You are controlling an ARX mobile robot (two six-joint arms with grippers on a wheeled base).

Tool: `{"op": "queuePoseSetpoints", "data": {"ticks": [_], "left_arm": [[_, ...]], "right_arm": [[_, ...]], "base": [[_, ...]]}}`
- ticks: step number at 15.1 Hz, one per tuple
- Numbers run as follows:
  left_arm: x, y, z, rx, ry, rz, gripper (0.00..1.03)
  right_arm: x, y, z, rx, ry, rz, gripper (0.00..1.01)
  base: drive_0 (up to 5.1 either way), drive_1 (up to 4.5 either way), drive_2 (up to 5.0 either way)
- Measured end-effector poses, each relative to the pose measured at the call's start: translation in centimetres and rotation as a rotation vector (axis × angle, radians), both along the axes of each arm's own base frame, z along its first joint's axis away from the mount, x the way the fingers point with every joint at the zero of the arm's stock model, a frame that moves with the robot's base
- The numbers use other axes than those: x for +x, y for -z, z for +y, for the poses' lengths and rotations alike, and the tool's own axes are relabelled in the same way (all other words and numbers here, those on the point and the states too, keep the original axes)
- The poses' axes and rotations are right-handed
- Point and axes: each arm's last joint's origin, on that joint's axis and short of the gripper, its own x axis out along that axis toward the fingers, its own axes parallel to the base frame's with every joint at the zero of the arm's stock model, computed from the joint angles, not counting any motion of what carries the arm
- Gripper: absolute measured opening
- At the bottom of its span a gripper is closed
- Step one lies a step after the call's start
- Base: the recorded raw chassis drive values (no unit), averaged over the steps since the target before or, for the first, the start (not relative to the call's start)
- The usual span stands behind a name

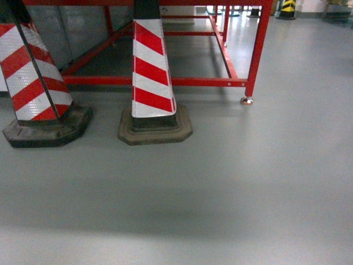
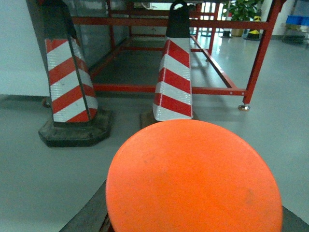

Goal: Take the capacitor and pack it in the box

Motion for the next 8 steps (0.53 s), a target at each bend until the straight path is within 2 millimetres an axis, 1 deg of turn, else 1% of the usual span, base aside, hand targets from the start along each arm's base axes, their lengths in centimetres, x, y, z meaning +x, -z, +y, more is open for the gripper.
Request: {"op": "queuePoseSetpoints", "data": {"ticks": [3,4,8], "left_arm": [[0.00,-0.02,0.00,0.000,0.000,-0.002,0.44],[0.00,0.02,0.00,0.000,0.000,0.002,0.44],[0.00,0.03,0.01,0.000,-0.003,0.003,0.44]], "right_arm": [[0.00,-0.01,0.00,0.000,0.000,-0.002,0.98],[0.00,-0.03,0.00,0.000,0.000,-0.003,0.98],[0.00,-0.04,0.01,0.000,-0.003,-0.005,0.98]], "base": [[-5.0,2.48,2.5],[-3.8,1.82,1.8],[0.0,0.00,0.0]]}}
